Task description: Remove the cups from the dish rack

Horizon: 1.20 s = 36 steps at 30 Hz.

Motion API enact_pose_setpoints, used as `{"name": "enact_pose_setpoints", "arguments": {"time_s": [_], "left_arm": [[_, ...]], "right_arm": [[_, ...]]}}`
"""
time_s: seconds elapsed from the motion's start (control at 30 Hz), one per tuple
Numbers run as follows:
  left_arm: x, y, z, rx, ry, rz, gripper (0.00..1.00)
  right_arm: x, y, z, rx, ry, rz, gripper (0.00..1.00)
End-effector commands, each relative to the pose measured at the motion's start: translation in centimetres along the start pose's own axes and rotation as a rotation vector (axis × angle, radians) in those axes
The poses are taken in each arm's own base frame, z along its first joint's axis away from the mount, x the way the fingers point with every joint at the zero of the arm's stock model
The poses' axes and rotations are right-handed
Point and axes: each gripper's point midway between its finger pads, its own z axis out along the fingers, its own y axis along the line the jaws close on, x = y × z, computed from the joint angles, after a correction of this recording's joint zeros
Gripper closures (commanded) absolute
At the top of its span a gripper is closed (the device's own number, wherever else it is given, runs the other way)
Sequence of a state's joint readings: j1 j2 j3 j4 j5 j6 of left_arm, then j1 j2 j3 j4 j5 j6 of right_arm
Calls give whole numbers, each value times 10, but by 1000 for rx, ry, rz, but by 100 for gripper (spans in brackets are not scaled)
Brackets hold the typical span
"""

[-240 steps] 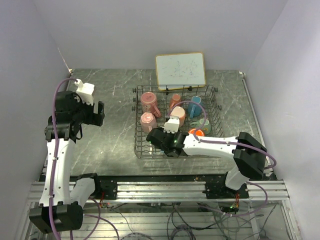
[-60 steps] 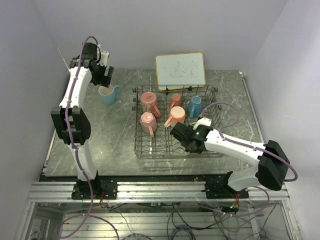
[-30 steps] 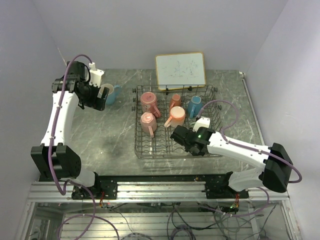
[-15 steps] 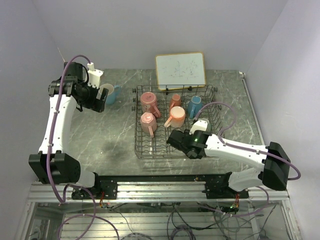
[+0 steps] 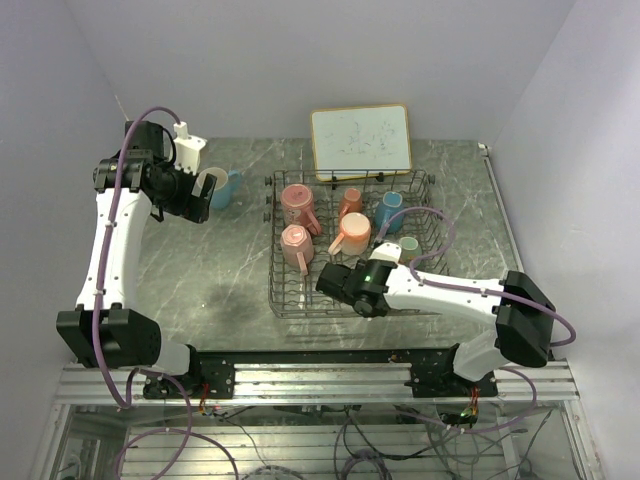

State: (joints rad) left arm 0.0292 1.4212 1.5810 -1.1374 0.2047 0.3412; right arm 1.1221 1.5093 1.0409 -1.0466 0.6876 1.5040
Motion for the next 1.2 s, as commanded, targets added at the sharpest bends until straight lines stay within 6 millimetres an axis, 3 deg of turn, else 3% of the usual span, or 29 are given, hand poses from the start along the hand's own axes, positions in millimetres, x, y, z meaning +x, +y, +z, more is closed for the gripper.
{"name": "enact_pose_setpoints", "arguments": {"time_s": [0.0,0.1,0.2,0.43,0.6,0.67,0.97,1.17], "left_arm": [[-10,-6,-14,19,-44,16,1],[-10,-5,-15,17,-47,20,1],[-13,-6,-18,17,-56,23,1],[-14,-9,-24,29,-62,33,1],[-15,-14,-25,57,-71,43,1],[-15,-16,-26,67,-74,48,1],[-4,-37,-25,177,-85,128,1],[-2,-63,-41,283,-194,247,1]], "right_arm": [[-7,-7,5,12,-22,53,53],[-7,-2,11,4,-9,58,54],[-1,-13,24,46,-1,47,57],[-6,-19,36,42,-2,72,67],[-18,-11,30,28,-25,60,90],[-25,-9,25,26,-39,47,99],[-74,10,-24,-113,-95,66,100],[-92,57,-73,-392,-33,49,100]]}}
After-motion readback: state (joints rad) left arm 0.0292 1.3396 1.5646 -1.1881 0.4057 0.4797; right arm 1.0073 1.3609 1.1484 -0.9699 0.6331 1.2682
